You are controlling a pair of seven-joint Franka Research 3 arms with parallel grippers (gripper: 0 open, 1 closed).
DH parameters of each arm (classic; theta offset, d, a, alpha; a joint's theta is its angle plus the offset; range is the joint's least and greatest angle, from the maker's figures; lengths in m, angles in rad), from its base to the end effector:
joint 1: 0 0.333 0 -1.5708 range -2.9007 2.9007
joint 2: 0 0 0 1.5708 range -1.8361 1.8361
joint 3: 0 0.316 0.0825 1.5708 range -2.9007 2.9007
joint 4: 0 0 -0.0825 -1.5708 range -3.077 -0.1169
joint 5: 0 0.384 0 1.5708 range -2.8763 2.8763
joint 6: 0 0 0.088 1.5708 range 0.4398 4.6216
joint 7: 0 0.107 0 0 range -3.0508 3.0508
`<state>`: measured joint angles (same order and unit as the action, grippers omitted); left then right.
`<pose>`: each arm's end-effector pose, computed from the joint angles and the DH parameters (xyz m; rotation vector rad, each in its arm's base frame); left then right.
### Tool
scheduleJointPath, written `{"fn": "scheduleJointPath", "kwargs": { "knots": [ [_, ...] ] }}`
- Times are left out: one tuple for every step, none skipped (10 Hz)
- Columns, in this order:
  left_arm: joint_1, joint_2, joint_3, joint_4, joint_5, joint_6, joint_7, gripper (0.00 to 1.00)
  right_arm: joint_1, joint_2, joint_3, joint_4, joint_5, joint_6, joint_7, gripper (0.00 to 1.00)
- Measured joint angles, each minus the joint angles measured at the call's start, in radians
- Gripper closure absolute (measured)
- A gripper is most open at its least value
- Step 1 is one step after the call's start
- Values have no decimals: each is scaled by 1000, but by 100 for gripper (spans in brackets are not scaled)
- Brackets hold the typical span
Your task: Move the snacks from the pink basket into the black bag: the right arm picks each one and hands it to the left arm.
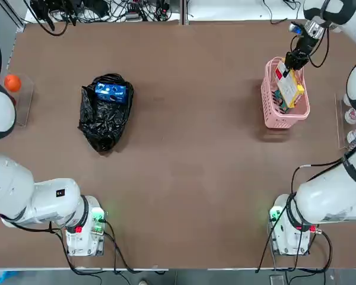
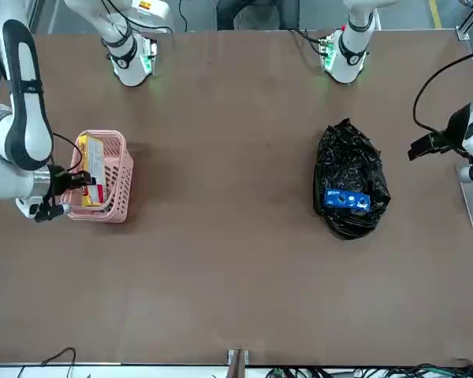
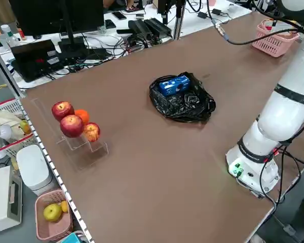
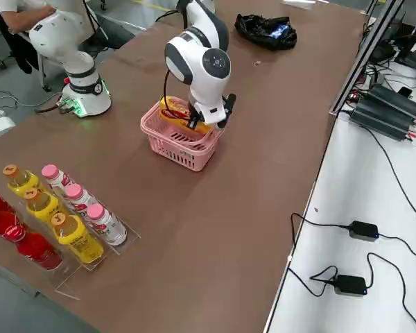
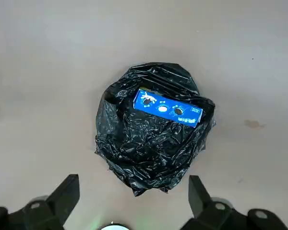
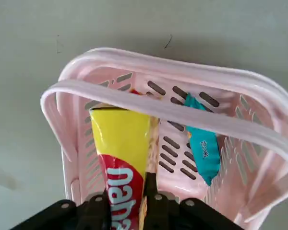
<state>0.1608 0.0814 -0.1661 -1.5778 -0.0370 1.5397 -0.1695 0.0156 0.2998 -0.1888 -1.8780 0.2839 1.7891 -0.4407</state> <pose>0.5720 -0.0035 0.5735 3.0854 0.2551 -0.1896 0.5735 -0.0713 0.3313 -2.7929 -0.2092 0.4241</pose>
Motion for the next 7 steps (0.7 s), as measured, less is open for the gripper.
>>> {"fn": "scheduleJointPath", "kwargs": {
  "knots": [
    [0,0,0,0,0,0,0,0,0,0,0,0,-1,-3,1,73],
    [0,0,0,0,0,0,0,0,0,1,0,0,-3,-8,2,73],
    [0,0,0,0,0,0,0,0,0,1,0,0,-5,-15,3,73],
    [0,0,0,0,0,0,0,0,-1,2,-1,0,-7,-25,4,73],
    [0,0,0,0,0,0,0,0,-2,2,-1,0,-8,-38,5,73],
    [0,0,0,0,0,0,0,0,-4,2,-1,0,-9,-47,5,73],
    [0,0,0,0,0,0,0,0,-6,3,-1,0,-9,-54,5,73]
  ]
}}
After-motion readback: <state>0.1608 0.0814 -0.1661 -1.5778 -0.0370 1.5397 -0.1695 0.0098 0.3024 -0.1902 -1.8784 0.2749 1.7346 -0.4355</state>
